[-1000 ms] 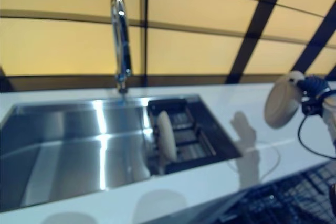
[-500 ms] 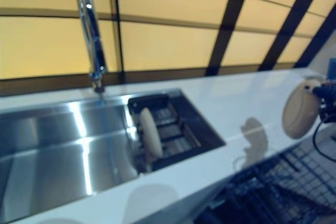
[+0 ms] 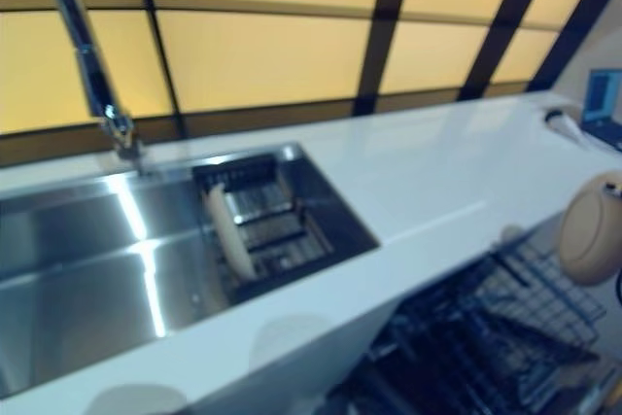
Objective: Take plates into dishwasher
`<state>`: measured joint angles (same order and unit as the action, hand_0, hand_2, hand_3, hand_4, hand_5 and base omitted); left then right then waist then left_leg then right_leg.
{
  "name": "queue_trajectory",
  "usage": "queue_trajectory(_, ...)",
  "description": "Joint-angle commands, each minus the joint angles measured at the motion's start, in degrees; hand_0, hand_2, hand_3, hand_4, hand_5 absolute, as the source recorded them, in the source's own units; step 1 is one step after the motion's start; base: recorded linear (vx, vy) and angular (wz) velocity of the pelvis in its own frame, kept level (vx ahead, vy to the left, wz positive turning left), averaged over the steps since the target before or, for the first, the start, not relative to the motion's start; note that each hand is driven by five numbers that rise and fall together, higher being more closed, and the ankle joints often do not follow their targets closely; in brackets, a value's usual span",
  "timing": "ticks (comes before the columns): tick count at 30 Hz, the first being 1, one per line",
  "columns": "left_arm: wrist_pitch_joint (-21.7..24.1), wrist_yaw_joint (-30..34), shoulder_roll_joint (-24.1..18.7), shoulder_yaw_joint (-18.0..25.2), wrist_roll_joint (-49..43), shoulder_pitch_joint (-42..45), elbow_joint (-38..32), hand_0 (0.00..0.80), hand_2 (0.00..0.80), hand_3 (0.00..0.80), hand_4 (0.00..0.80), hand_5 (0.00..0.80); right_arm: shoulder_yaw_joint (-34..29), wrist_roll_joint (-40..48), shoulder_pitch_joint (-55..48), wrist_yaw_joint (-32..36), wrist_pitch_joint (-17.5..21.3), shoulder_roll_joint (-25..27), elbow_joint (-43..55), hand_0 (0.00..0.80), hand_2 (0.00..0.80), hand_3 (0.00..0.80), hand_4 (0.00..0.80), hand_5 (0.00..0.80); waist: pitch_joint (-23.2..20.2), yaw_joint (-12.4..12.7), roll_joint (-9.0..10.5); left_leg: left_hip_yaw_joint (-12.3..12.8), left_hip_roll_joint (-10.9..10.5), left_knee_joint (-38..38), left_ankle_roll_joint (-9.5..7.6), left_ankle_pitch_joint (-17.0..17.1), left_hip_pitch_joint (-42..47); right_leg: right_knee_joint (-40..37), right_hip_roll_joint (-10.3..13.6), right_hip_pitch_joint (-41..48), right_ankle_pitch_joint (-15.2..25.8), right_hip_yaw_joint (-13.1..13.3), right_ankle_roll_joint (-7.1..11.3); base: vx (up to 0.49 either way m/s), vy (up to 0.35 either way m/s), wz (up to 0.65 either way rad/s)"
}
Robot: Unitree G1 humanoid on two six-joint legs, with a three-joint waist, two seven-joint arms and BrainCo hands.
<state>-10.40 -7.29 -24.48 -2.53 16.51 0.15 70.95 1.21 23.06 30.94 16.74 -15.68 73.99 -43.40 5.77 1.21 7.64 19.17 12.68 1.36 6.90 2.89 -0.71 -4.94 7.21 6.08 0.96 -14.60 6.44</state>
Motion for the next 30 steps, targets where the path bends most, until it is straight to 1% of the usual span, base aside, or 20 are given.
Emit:
queue_trajectory(1, 2.21, -1.06, 0.3, -1.6, -1.44, -2.2, 2.29, 0.0, 0.0, 0.0, 0.0, 0.0, -2.36, -3.52, 2.32, 1.61, 3.91, 3.3, -2.72, 0.8, 0.8, 0.8, 0.8, 0.8, -3.06, 1.29, 1.52, -1.73, -1.97, 0.36, -0.91, 2.52, -4.14, 3.54, 0.49, 3.34, -2.2, 0.9, 1.01, -0.092, -0.1, 0.1)
queue_trajectory(2, 2.35, -1.16, 0.52, -1.71, -1.52, -2.19, 2.27, 0.0, 0.0, 0.0, 0.0, 0.0, -2.25, -3.77, 2.38, 1.68, 3.9, 3.38, -2.74, 0.8, 0.8, 0.8, 0.8, 0.8, -3.04, 1.27, 1.51, -1.76, -1.96, 0.24, -0.85, 2.62, -4.12, 3.4, 0.43, 3.4, -2.17, 0.86, 0.95, -0.108, -0.084, 0.07)
queue_trajectory(3, 2.9, -1.68, 1.43, -2.1, -1.38, -2.04, 2.26, 0.0, 0.0, 0.0, 0.0, 0.0, -1.48, -5.13, 2.91, 2.63, 3.64, 3.73, -2.59, 0.8, 0.8, 0.8, 0.8, 0.8, -2.98, 1.11, 1.42, -1.69, -1.81, -0.23, -0.43, 3.28, -4.15, 2.91, 0.23, 3.5, -2.06, 0.75, 0.6, -0.093, -0.048, 0.05)
queue_trajectory(6, 3.41, -1.58, 1.99, -1.85, -1.72, -1.67, 2.18, 0.0, 0.0, 0.0, 0.0, 0.0, 0.2, -7.44, 4.01, 4.39, 3.58, 3.98, -2.09, 0.8, 0.8, 0.8, 0.8, 0.8, -2.84, 0.82, 0.98, -1.48, -1.64, -0.94, 0.0, 4.0, -3.88, 2.96, 0.06, 3.48, -2.24, 0.63, 0.16, -0.082, -0.021, 0.04)
queue_trajectory(7, 3.63, -1.35, 2.16, -1.79, -2.31, -1.5, 2.1, 0.0, 0.0, 0.0, 0.0, 0.0, 1.23, -9.35, 4.19, 5.9, 4.31, 4.16, -2.26, 0.8, 0.8, 0.8, 0.8, 0.8, -2.84, 0.59, 0.55, -1.51, -1.63, -1.51, 0.07, 4.32, -3.59, 3.2, -0.12, 3.34, -2.47, 0.61, -0.08, -0.079, -0.006, 0.03)
queue_trajectory(8, 3.64, -1.35, 2.19, -1.77, -2.31, -1.49, 2.1, 0.0, 0.0, 0.0, 0.0, 0.0, 1.36, -9.36, 4.32, 5.93, 4.35, 4.17, -2.32, 0.8, 0.8, 0.8, 0.8, 0.8, -2.84, 0.56, 0.51, -1.51, -1.63, -1.57, 0.08, 4.36, -3.56, 3.22, -0.13, 3.34, -2.48, 0.61, -0.09, -0.08, -0.007, 0.04)
queue_trajectory(10, 3.6, -1.09, 2.12, -1.79, -2.44, -1.67, 2.01, 0.0, 0.0, 0.0, 0.0, 0.0, 2.08, -10.77, 3.7, 7.78, 6.5, 4.11, -2.39, 0.8, 0.8, 0.8, 0.8, 0.8, -2.89, 0.2, 0.0, -1.62, -1.6, -2.13, 0.27, 4.68, -3.24, 3.24, -0.4, 3.26, -2.59, 0.55, -0.38, -0.058, -0.016, 0.05)
queue_trajectory(14, 3.21, -0.93, 1.78, -1.63, -2.96, -1.9, 1.26, 0.0, 0.0, 0.0, 0.0, 0.0, 3.25, -13.43, 1.87, 10.81, 8.56, 3.79, -0.18, 0.8, 0.8, 0.8, 0.8, 0.8, -2.89, -0.31, -0.53, -2.18, -1.71, -3.22, 0.5, 5.22, -2.42, 3.3, -0.93, 3.07, -2.63, 0.77, -0.85, -0.045, -0.023, 0.08)
queue_trajectory(18, 2.78, -1.21, 1.42, -1.6, -3.09, -2.47, 0.78, 0.0, 0.0, 0.0, 0.0, 0.0, 3.35, -15.26, -1.14, 11.05, 11.56, 2.6, 2.1, 0.8, 0.8, 0.8, 0.8, 0.8, -2.8, -0.79, -0.87, -2.08, -1.39, -3.83, 0.8, 5.8, -2.18, 3.19, -1.62, 2.92, -2.68, 0.68, -1.22, -0.062, -0.065, 0.04)
queue_trajectory(20, 2.46, -1.34, 1.21, -1.44, -3.01, -2.7, 0.37, 0.0, 0.0, 0.0, 0.0, 0.0, 2.87, -15.86, -3.07, 11.44, 12.27, 1.9, 4.61, 0.8, 0.8, 0.8, 0.8, 0.8, -2.67, -1.03, -1.03, -1.9, -1.04, -4.3, 1.11, 6.37, -2.2, 2.82, -2.14, 3.02, -2.66, 0.72, -1.43, -0.06, -0.098, 0.02)
queue_trajectory(22, 2.73, -1.24, 1.03, -1.13, -3.07, -2.51, 0.14, 0.0, 0.0, 0.0, 0.0, 0.0, 2.96, -15.83, -4.63, 11.93, 14.0, 1.34, 6.01, 0.8, 0.8, 0.8, 0.8, 0.8, -2.34, -0.92, -1.25, -1.91, -0.48, -4.45, 1.48, 7.01, -2.63, 2.63, -2.69, 2.95, -2.69, 0.71, -1.72, -0.053, -0.137, 0.03)
queue_trajectory(23, 3.01, -1.28, 1.06, -1.01, -2.77, -2.1, -0.24, 0.0, 0.0, 0.0, 0.0, 0.0, 3.42, -16.4, -5.13, 11.79, 14.5, 0.57, 7.81, 0.8, 0.8, 0.8, 0.8, 0.8, -1.9, -0.62, -1.59, -1.92, 0.29, -4.81, 2.23, 8.67, -3.38, 2.31, -3.52, 3.21, -2.69, 0.61, -2.07, -0.041, -0.143, 0.03)
queue_trajectory(24, 3.1, -1.31, 1.12, -1.03, -2.64, -1.97, -0.36, 0.0, 0.0, 0.0, 0.0, 0.0, 3.64, -16.58, -5.16, 11.69, 14.7, 0.27, 8.14, 0.8, 0.8, 0.8, 0.8, 0.8, -1.77, -0.45, -1.71, -2.07, 0.49, -4.9, 2.5, 9.37, -3.71, 2.18, -3.83, 3.35, -2.73, 0.61, -2.18, -0.036, -0.149, 0.01)
queue_trajectory(25, 3.18, -1.16, 1.25, -0.99, -2.57, -1.77, -0.55, 0.0, 0.0, 0.0, 0.0, 0.0, 4.17, -16.98, -5.07, 11.44, 14.79, -0.45, 8.94, 0.8, 0.8, 0.8, 0.8, 0.8, -1.39, 0.09, -1.94, -3.37, 0.59, -4.85, 3.0, 10.95, -4.55, 1.73, -4.49, 3.69, -2.69, 1.04, -2.32, -0.036, -0.109, 0.01)
queue_trajectory(26, 3.31, -0.88, 1.35, -0.8, -2.61, -1.56, -0.72, 0.0, 0.0, 0.0, 0.0, 0.0, 4.41, -17.2, -5.14, 11.24, 14.62, -0.89, 9.78, 0.8, 0.8, 0.8, 0.8, 0.8, -0.99, 0.38, -1.97, -4.91, 0.27, -4.25, 3.0, 11.39, -4.79, 1.52, -4.69, 3.69, -2.49, 1.42, -2.48, -0.076, -0.119, 0.02)
queue_trajectory(27, 3.39, -0.61, 1.54, -0.4, -2.5, -1.41, -1.09, 0.0, 0.0, 0.0, 0.0, 0.0, 4.69, -17.62, -5.23, 11.22, 14.42, -1.4, 10.9, 0.8, 0.8, 0.8, 0.8, 0.8, -0.48, 0.43, -1.73, -6.53, -0.51, -1.13, 2.39, 9.7, -4.92, 1.55, -4.47, 3.09, -2.08, 1.63, -2.76, -0.084, -0.08, 0.03)
queue_trajectory(28, 3.37, -0.47, 1.64, -0.22, -2.46, -1.41, -1.25, 0.0, 0.0, 0.0, 0.0, 0.0, 4.81, -18.19, -5.19, 11.55, 14.32, -1.61, 11.25, 0.8, 0.8, 0.8, 0.8, 0.8, -0.39, 0.39, -1.58, -6.88, -0.87, 0.14, 2.12, 8.84, -4.98, 1.58, -4.3, 2.78, -1.89, 1.7, -2.86, -0.117, -0.069, 0.06)
queue_trajectory(29, 3.14, -0.06, 1.76, 0.22, -2.52, -1.53, -1.52, 0.0, 0.0, 0.0, 0.0, 0.0, 4.83, -19.19, -5.51, 11.82, 14.36, -1.89, 11.89, 0.8, 0.8, 0.8, 0.8, 0.8, -0.32, -0.02, -1.17, -6.98, -1.68, 4.38, 1.48, 6.99, -5.08, 1.78, -3.89, 2.04, -1.53, 1.54, -3.24, -0.128, -0.027, 0.01)
queue_trajectory(30, 2.67, 0.23, 2.05, 0.13, -2.2, -2.01, -1.84, 0.0, 0.0, 0.0, 0.0, 0.0, 5.29, -20.87, -5.85, 12.04, 14.9, -2.37, 12.25, 0.8, 0.8, 0.8, 0.8, 0.8, -0.26, -0.44, -0.58, -7.29, -3.06, 7.1, 0.48, 3.76, -4.66, 2.29, -2.84, 1.1, -0.93, 1.32, -3.24, -0.111, -0.004, 0.0)
